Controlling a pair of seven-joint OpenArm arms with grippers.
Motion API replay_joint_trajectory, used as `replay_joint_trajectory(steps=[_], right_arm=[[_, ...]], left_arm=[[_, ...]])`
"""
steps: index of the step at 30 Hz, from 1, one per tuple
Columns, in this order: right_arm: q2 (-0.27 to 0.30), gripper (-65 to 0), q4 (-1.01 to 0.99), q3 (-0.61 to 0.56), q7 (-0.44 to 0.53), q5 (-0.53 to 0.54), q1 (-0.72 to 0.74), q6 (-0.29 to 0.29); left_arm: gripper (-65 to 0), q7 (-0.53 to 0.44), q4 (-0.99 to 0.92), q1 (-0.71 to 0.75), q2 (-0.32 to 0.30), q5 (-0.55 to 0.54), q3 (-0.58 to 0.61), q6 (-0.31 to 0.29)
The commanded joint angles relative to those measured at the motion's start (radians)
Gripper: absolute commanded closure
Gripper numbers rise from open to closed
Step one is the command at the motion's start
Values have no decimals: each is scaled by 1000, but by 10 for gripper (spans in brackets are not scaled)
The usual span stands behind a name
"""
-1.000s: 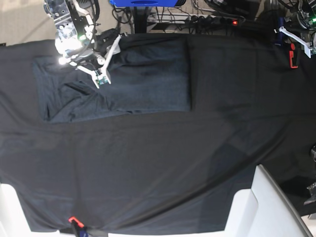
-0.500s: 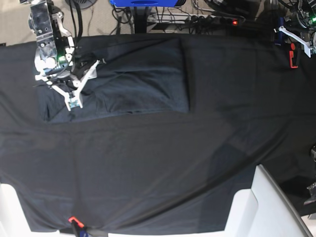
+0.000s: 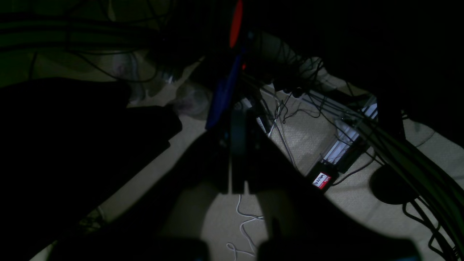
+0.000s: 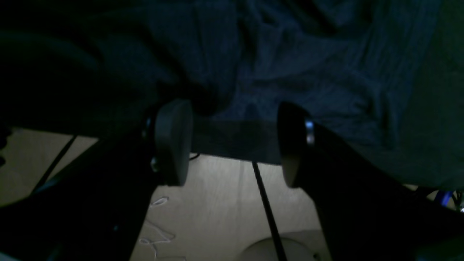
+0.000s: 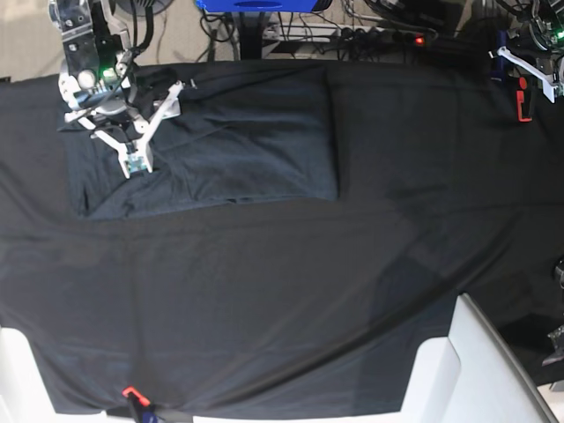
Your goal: Fold the T-shirt properly
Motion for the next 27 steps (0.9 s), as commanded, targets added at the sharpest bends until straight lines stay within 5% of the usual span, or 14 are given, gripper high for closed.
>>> replay_joint_trajectory(steps=[1,10,17,27], right_arm=[[3,-354,22,6,6,-6,7,-2],[-52,-354,-77,0,16,-4,79,-2],[-52,-354,-201,0,102,-4,59,-2],[-49,-354,-189,0,97,-6,44,-2]], left_arm=[[0,-10,14,9,-17,3,-7,-2],[0,-10,14,9,-17,3,-7,-2],[0,-10,14,9,-17,3,-7,-2],[0,-10,14,0,-17,3,5,-2]])
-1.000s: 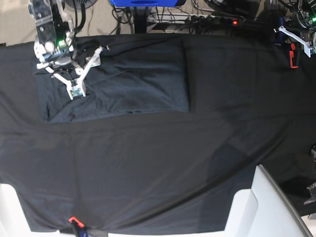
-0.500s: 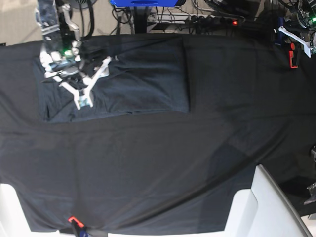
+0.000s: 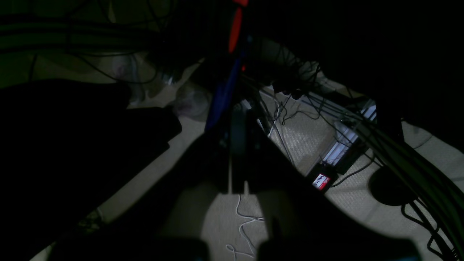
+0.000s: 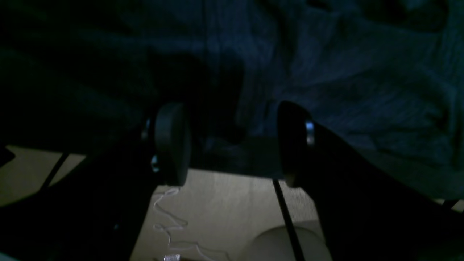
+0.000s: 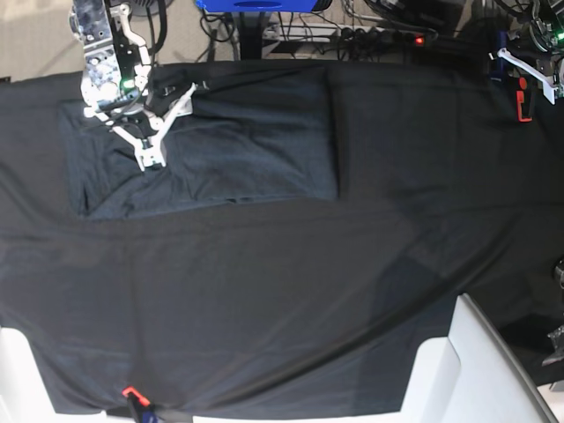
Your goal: Fold the T-shirt properly
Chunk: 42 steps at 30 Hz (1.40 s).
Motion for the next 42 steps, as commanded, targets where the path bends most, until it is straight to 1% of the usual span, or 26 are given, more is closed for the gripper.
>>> replay_joint_trajectory(steps=[1,3,4,6,8,9,10,11,13,14,15,17,18,20,21,22,23,24,25,26,27,28,30,36,40,42], right_arm=[[9,-354,47,6,9,-6,5,0],[11,-354,113,10,3,-6,5,0],[12,-354,160,10,-15,-7,5,0],[37,-354,243,12,-61,-7,12,0],[57,-354,285,15,-86,-6,35,0],[60,-356,285,33,-87,-3,54,0],[54,-356,282,85,-87,-3,68,8],[44,-356,277,141,-87,0,77,31],[3,-357,268,277,-89,66,112,137],[-6,-357,265,374,-94,123,134,214],[-9,-357,246,451,-103,171,154,281],[-3,-357,170,592,-158,263,210,401],[4,-357,105,649,-193,284,252,447],[52,-362,-41,721,-241,289,322,505],[70,-375,-126,736,-255,290,355,536],[93,-417,-234,751,-264,292,396,584],[123,-473,-344,777,-267,292,428,637],[140,-525,-430,807,-267,292,451,694],[155,-579,-519,845,-265,292,470,716],[167,-615,-582,876,-264,297,479,716],[178,-632,-639,902,-258,309,482,716],[190,-632,-674,916,-245,329,482,716],[202,-632,-716,908,-229,372,476,716],[202,-632,-751,828,-229,459,459,716],[201,-630,-756,754,-229,562,441,716],[201,-615,-749,721,-225,605,425,716]], left_arm=[[0,-10,14,5,-16,2,7,-2],[0,-10,14,6,-24,2,19,-2],[0,-10,14,6,-25,2,24,-2],[0,-10,14,6,-25,2,27,-2],[0,-10,14,6,-25,2,27,-2],[0,-10,14,6,-25,2,25,-2],[0,-10,14,8,-27,2,25,-2],[0,-10,14,9,-27,2,22,-2],[0,-10,14,13,-27,1,22,-2],[0,-10,14,13,-25,1,19,-2],[0,-10,14,13,-25,1,19,-2],[0,-10,14,14,-25,1,19,-2],[0,-10,14,14,-25,1,19,-2],[0,-10,14,14,-25,1,18,-2],[0,-10,14,14,-25,1,18,-2],[0,-10,14,14,-25,1,18,-2],[0,-10,14,14,-25,1,19,-2],[0,-10,14,14,-25,1,22,-2],[0,-10,14,14,-24,1,22,-2],[0,-10,14,14,-24,1,24,-2],[0,-10,14,14,-24,1,24,-2],[0,-10,14,14,-24,1,24,-2],[0,-10,14,14,-24,1,25,-2],[0,-10,14,14,-22,1,25,-2],[0,-10,14,14,-22,1,25,-2],[0,-10,14,16,-22,1,25,-2]])
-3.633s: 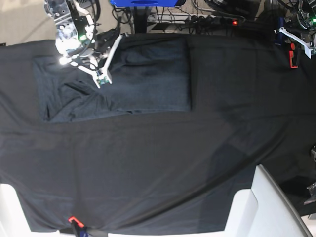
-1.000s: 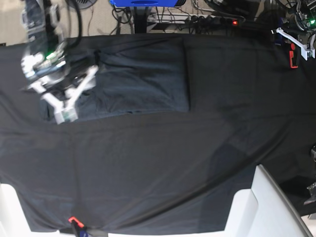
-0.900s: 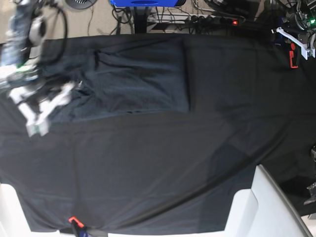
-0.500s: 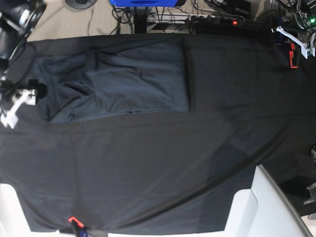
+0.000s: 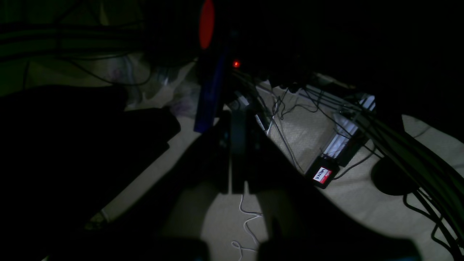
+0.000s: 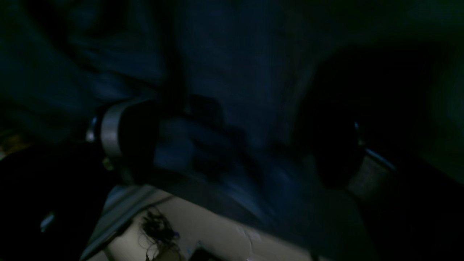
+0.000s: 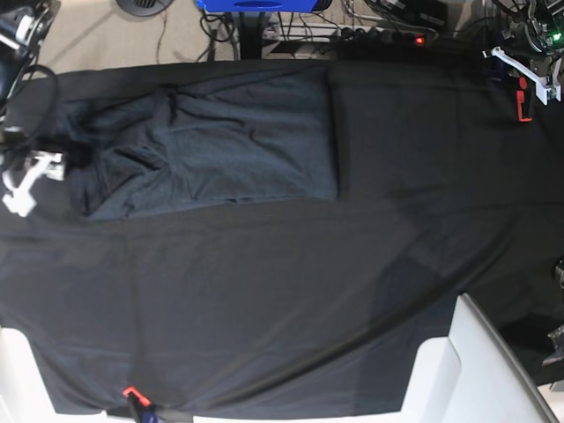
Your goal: Fold the T-shirt properly
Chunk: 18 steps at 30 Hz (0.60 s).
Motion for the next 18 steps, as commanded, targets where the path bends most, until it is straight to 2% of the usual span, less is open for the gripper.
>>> replay_joint_trajectory(steps=[1,4,14,18], right_arm=[[-12,-594,-6,-22,-18,4,-2,-1],[-12,-552,-6,-64,-18,35,-5,-1],[-15,-543,-6,-166,-18,86,-7,-1],[-38,-543,-6,-177,-21,81,-19,-1]], left_arm=[[0,-10,14,8,-17,1,-9,5],[0,-10,14,8,-17,1,-9,5],[0,-10,14,8,-17,1,-7,5],[0,-10,14,8,-17,1,-7,5]])
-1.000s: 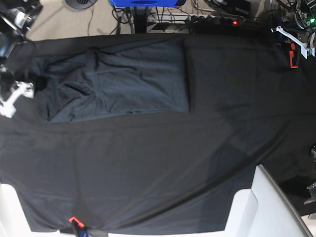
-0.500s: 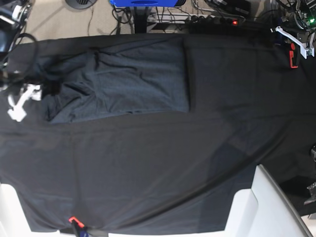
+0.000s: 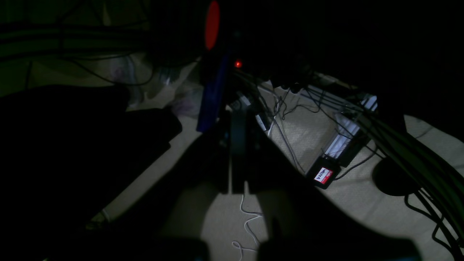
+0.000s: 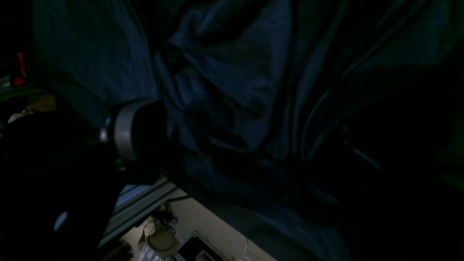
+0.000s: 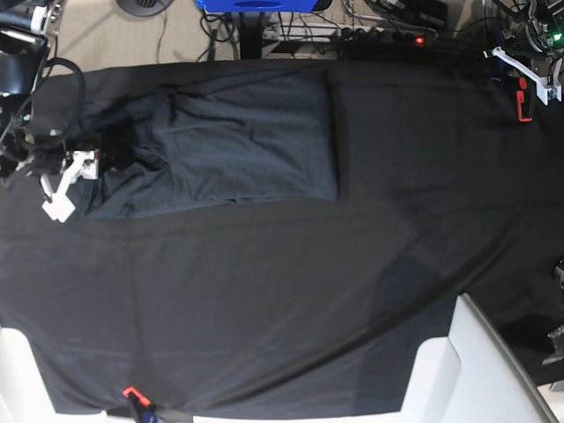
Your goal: Fold the T-shirt properly
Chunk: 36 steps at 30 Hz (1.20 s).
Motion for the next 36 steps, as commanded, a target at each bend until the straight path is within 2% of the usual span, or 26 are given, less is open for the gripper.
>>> replay_joint_trajectory(steps=[1,10,19,28,33,34,36], right_arm=[[-13,-543,-6,-10,-31,-37,-15,-7],[-16,-542,-6,-10,-32,-34,-19,-7],[-64,-531,-6,-11,-31,-42,-19,-7],[-64,-270,-6,-5,-21,-42,-12,-7],[-65,-54,-6,-11,31,-42,-9,-7],[-65,-27,-6,-11,29,-42,-7,-7],[-67,-17,18,-11,28,-42,-7,-7]], left_arm=[[0,-10,14,8,-16,2,-7,5],[0,-10,14,8,-16,2,-7,5],[0,-10,14,8,-14,2,-7,5],[0,-10,14,8,-14,2,-7,5],[0,-10,14,8,-14,2,-7,5],[0,-10,14,8,-14,2,-7,5],[0,-10,14,8,-14,2,-7,5]])
